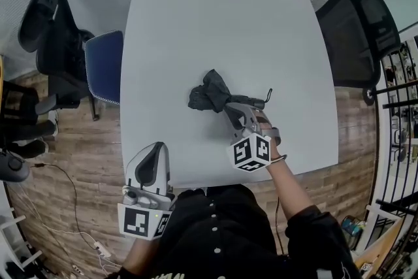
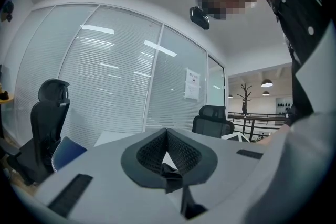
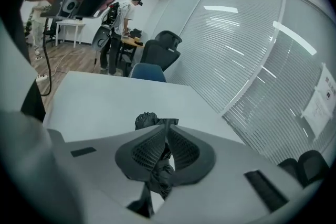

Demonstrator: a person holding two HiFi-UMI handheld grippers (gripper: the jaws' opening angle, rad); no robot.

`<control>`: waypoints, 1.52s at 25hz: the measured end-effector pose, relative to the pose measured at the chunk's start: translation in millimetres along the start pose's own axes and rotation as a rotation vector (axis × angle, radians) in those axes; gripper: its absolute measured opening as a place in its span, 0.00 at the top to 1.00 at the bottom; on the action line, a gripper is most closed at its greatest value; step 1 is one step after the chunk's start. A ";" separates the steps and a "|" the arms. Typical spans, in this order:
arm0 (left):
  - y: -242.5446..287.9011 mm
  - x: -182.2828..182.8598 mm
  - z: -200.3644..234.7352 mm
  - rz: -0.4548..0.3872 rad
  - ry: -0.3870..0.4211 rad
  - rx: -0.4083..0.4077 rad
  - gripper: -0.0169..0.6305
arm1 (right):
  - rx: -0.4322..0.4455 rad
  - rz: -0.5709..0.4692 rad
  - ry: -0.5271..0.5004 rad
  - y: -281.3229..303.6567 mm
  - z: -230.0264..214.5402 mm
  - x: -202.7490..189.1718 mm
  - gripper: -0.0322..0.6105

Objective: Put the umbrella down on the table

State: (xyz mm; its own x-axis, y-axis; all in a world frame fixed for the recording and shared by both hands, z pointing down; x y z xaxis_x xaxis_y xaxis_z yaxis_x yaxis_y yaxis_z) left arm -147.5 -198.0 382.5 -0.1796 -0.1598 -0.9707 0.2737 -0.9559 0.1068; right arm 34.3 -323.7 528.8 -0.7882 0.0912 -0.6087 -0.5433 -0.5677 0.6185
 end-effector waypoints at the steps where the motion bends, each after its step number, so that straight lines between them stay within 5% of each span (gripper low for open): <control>1: -0.5 0.9 -0.5 -0.004 0.002 -0.004 0.95 | -0.011 -0.011 0.027 -5.2 -3.2 1.6 0.88; 15: -4.4 21.3 -2.8 -0.078 0.038 -0.040 0.95 | -0.173 -0.346 0.456 -99.5 -51.8 27.9 0.89; 25: -21.0 40.8 2.4 -0.153 0.069 -0.039 0.95 | -0.375 -0.507 0.611 -173.3 -70.8 27.2 0.89; 38: -36.2 54.7 6.6 -0.224 0.094 -0.032 0.95 | -0.528 -0.548 0.691 -230.8 -67.1 30.7 0.90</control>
State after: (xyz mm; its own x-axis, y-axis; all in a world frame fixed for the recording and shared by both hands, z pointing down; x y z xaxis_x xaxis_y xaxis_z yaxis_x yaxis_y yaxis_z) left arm -173.4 -173.8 327.0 -0.1506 0.0808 -0.9853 0.2667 -0.9564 -0.1192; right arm 154.9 -244.8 334.0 -0.0413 0.0504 -0.9979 -0.4500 -0.8926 -0.0264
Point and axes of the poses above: the fingertips, and each gripper's own axes: y forward along the fingers, z to its left, x out of its top, the point moved 6 cm from there along -y, backward along the fingers, and after that the axes turned 5 degrees about -y, right-handed, at the moved point
